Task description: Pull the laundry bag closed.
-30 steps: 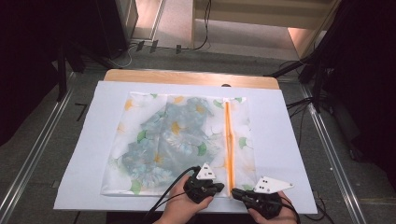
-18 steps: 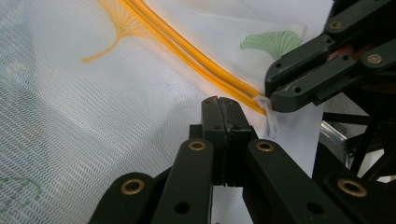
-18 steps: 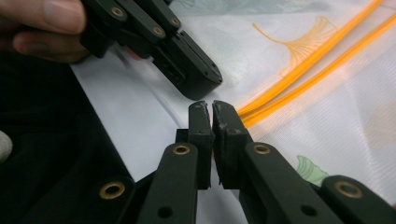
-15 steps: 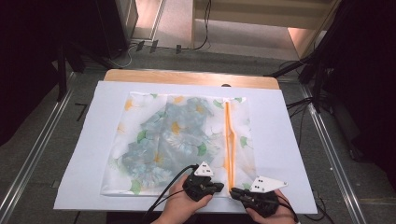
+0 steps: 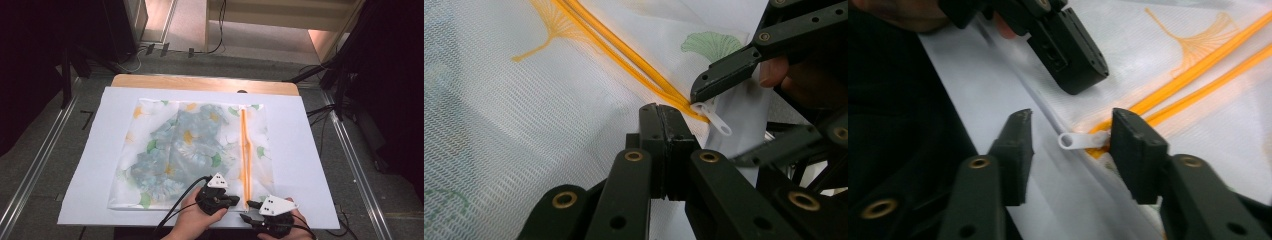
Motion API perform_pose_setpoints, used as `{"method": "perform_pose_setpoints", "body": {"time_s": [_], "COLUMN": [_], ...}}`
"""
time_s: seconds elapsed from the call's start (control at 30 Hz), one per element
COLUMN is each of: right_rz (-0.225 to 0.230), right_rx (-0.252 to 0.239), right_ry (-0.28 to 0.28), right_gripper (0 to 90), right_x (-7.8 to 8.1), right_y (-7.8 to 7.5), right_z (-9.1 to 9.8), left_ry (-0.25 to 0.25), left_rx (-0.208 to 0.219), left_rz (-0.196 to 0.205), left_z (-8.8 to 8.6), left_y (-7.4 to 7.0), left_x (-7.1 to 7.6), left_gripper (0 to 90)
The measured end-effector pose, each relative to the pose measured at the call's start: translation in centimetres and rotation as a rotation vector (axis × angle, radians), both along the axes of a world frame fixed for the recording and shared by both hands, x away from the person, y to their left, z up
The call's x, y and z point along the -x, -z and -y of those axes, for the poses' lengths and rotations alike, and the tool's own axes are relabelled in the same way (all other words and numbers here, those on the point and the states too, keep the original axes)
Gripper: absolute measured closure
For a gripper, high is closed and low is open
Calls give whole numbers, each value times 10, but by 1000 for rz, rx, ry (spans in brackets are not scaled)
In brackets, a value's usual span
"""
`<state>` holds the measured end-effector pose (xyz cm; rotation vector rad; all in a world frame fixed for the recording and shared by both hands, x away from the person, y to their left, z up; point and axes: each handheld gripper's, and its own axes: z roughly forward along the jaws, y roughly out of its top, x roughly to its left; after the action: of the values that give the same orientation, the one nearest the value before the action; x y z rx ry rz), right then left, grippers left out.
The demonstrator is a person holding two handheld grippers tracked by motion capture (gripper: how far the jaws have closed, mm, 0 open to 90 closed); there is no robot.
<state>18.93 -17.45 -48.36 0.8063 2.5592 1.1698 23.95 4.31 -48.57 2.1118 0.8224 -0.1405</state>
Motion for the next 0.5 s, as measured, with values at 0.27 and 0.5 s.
{"method": "perform_pose_setpoints", "body": {"time_s": [0.27, 0.5], "right_rz": [-71, -91], "right_rx": [-75, -103], "right_ry": [24, 72], "right_gripper": [735, 853], "right_x": [-7, -10], "right_y": [-5, -8], "right_z": [12, 19], "left_ry": [4, 3], "left_rx": [2, 5], "left_rz": [-6, -8], "left_z": [-1, -1], "left_y": [0, 0], "left_x": [-1, -1], "left_gripper": [893, 891]}}
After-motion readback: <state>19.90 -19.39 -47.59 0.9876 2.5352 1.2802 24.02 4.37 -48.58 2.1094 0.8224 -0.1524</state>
